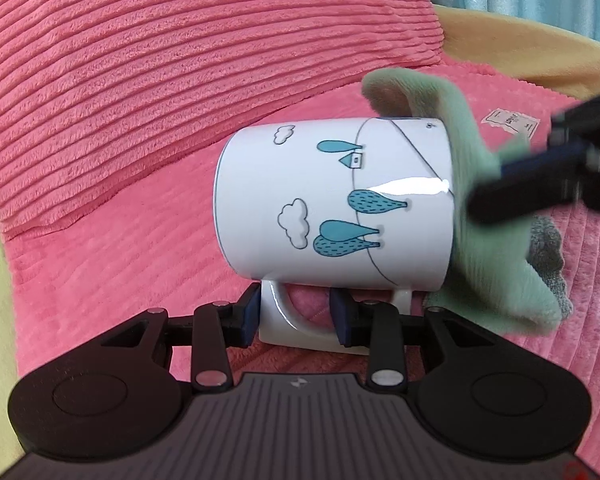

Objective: Clean container
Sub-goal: 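Hold the mug sideways with the left gripper while the right gripper wipes its bottom, then rotate the mug upright by its handle with the left gripper, opening toward the cloth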

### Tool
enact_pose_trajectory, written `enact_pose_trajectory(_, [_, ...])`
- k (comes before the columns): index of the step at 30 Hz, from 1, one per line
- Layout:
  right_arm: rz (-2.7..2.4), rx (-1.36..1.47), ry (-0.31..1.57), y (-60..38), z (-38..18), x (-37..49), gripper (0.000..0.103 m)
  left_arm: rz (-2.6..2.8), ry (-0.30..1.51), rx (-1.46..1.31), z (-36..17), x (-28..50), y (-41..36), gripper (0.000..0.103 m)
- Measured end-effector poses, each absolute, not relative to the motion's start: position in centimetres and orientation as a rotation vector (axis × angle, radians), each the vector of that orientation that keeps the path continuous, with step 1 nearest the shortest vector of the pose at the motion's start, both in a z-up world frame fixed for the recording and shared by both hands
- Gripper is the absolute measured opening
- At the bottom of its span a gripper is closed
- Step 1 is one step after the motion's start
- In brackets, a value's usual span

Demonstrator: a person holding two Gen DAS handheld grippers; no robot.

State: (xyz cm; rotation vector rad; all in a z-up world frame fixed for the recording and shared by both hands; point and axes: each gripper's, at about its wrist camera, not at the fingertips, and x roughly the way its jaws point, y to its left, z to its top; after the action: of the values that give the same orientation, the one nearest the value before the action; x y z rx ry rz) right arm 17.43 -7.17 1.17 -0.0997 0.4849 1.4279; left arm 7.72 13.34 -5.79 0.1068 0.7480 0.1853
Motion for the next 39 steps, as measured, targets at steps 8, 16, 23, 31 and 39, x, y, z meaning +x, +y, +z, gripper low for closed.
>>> enact_pose_trajectory(8, [1.280, 0.211, 0.568, -8.4, -0.9, 21.5, 0.004, 0.185, 0.750, 0.097, -6.0, 7.7, 13.4, 0.041])
enact_pose_trajectory(16, [1.173, 0.284, 0.645, -7.2, -2.9, 22.8, 0.004, 0.183, 0.754, 0.077, -6.1, 7.8, 13.7, 0.041])
enact_pose_trajectory(23, [1.083, 0.130, 0.785, -5.4, -3.6, 22.1, 0.004, 0.183, 0.753, 0.065, -6.0, 7.8, 13.7, 0.041])
enact_pose_trajectory(31, [1.044, -0.014, 0.889, -8.0, -0.1, 20.7, 0.004, 0.173, 0.746, 0.101, -5.7, 7.9, 13.4, 0.040])
enact_pose_trajectory(39, [0.800, 0.156, 0.655, -18.2, 4.9, 20.7, 0.004, 0.190, 0.645, 0.477, -6.1, 6.6, 9.0, 0.040])
